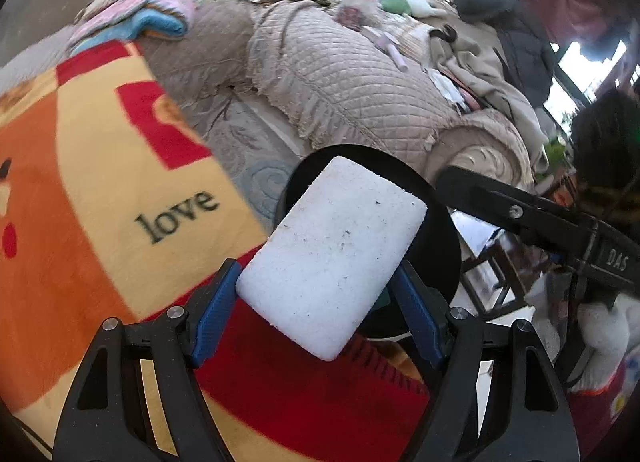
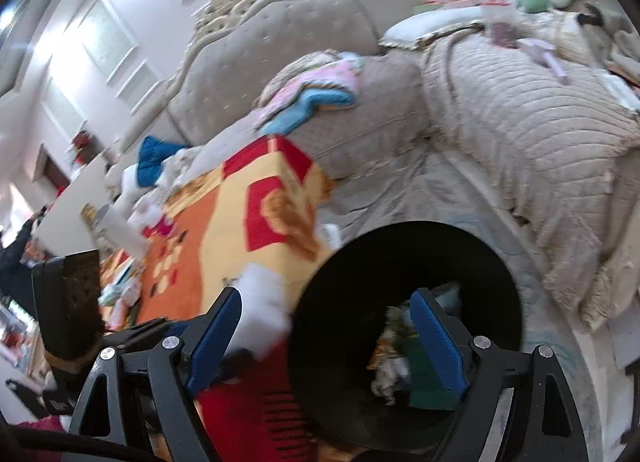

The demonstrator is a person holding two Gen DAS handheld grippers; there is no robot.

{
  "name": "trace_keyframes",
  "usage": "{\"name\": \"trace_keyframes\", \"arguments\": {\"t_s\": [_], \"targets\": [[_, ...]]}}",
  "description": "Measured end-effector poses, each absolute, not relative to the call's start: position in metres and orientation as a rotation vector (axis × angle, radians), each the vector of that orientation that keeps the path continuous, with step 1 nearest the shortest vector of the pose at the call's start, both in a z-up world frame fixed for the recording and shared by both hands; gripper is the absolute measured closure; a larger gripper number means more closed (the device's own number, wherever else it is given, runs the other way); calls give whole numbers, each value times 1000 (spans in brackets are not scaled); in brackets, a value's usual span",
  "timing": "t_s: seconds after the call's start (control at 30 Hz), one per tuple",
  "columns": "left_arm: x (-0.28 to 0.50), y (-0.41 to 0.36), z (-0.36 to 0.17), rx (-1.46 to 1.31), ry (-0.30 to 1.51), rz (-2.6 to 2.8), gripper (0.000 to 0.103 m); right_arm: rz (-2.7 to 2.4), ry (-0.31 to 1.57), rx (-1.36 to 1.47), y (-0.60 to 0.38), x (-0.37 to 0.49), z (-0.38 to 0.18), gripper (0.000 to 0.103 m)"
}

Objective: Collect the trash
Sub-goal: 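Open the left tool to drop the white sponge into the bin, then move both open tools back over the blanket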

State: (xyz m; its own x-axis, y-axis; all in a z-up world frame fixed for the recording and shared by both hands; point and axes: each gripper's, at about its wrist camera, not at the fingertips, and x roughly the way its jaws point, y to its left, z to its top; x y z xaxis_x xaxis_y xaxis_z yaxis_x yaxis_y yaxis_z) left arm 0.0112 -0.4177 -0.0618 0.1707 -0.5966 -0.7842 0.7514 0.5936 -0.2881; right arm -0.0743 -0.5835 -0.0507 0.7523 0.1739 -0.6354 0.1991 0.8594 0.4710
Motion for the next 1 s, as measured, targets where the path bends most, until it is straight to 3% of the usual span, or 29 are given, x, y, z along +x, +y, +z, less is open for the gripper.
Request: {"name": "trace_keyframes", "arguments": {"t_s": [0.17,0.33,1.0], "targets": [[5,-431,-54,193,965,-1043,26,-186,888,428,-596,-53,-73,19],[7,-428,-54,188,970,-1052,26,-154,796,577,-620,-76,-73,19],[16,-325,-51,167,897,-731,27,-137,769,371,-532,-67,-61,19]]}}
